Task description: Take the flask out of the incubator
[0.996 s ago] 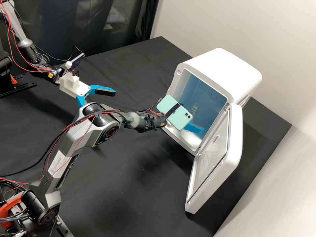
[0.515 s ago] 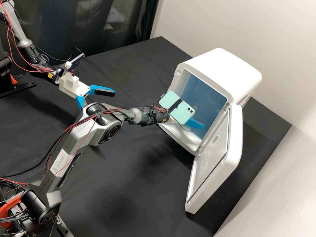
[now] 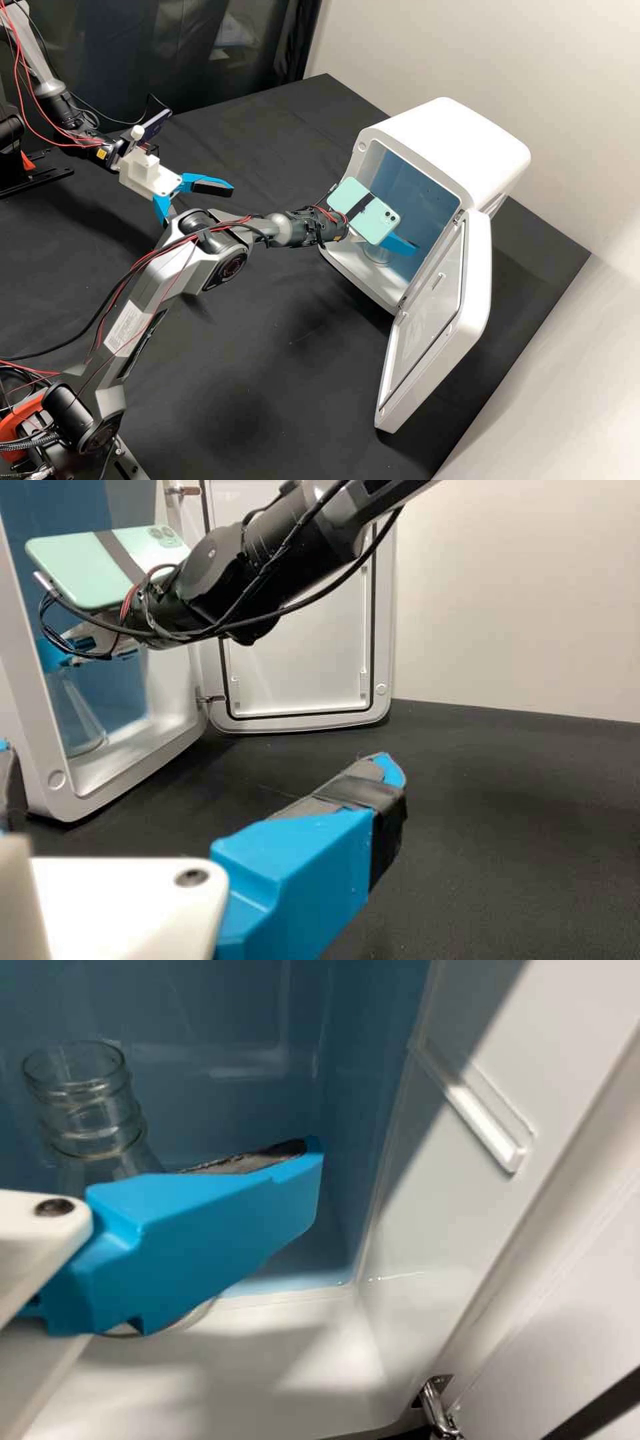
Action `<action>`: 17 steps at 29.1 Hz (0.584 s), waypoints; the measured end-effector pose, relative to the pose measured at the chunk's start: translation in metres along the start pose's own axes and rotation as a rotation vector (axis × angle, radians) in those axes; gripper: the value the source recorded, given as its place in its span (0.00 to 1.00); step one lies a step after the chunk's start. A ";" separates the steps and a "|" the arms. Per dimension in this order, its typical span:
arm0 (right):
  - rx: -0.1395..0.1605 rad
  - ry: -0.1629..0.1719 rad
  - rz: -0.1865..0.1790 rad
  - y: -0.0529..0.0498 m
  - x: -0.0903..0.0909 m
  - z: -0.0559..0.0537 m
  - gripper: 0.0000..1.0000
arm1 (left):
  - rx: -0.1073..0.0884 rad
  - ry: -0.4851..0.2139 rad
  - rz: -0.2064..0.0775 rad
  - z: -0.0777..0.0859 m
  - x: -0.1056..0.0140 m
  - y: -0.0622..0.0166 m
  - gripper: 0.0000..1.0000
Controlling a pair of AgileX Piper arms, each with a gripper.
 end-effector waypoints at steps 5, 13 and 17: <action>-0.002 -0.010 -0.012 -0.005 0.003 0.005 0.00 | 0.000 0.000 0.000 0.000 0.000 0.0000 1.00; -0.013 -0.020 -0.043 -0.014 0.007 0.010 0.00 | 0.000 0.000 0.000 0.000 0.000 0.0000 1.00; -0.022 -0.017 -0.045 -0.014 0.007 0.010 0.00 | 0.000 0.000 0.000 0.000 0.000 0.0000 1.00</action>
